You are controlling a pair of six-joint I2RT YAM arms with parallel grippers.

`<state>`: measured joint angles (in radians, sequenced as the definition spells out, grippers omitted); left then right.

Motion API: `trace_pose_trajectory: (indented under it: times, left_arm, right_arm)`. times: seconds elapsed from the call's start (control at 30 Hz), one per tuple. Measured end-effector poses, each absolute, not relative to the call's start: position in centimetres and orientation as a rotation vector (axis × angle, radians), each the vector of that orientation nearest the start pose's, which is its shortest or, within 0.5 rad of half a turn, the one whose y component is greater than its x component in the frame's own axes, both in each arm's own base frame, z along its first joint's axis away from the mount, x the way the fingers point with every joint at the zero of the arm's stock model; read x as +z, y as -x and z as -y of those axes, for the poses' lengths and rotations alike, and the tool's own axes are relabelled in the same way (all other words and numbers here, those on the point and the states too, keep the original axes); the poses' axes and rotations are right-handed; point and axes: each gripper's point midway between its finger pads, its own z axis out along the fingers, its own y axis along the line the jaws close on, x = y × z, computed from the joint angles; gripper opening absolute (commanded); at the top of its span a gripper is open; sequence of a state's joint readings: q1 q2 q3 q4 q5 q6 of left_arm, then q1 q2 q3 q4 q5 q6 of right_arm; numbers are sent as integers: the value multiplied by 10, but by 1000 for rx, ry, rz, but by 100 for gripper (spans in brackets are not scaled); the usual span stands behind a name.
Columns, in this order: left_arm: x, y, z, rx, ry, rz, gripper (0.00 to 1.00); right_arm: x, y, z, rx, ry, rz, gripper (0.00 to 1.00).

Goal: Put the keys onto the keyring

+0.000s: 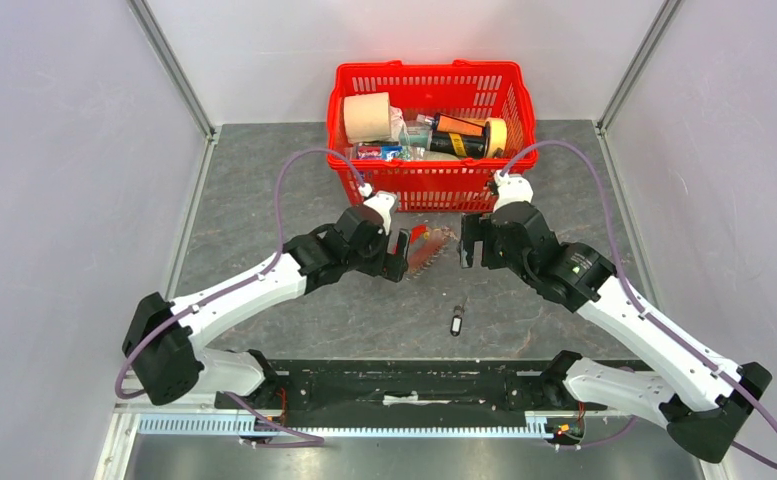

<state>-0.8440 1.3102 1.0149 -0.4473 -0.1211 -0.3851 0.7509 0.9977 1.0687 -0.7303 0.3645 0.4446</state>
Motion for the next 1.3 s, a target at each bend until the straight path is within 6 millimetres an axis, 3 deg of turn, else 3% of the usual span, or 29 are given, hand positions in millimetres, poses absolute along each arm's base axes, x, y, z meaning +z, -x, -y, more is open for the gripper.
trace_pose_trajectory:
  times: [0.33,0.7,1.0,1.3]
  left_arm:
    - [101,-247,275,-470,-382,-2413,85]
    - [61,-257,282,-422,-398,-2447,52]
    - [55,-259,296,-475,-409,-2450,50]
    - [41,-255,297,-480,-331,-2510,50]
  right_arm:
    - [228,-234,-168,328,144,-2212,94]
    - [220,-227,-173,365,162,-2241,94]
    - [210,-224,-173,365,172,-2266,94]
    - [207,-224,-175,373,177,-2271,94]
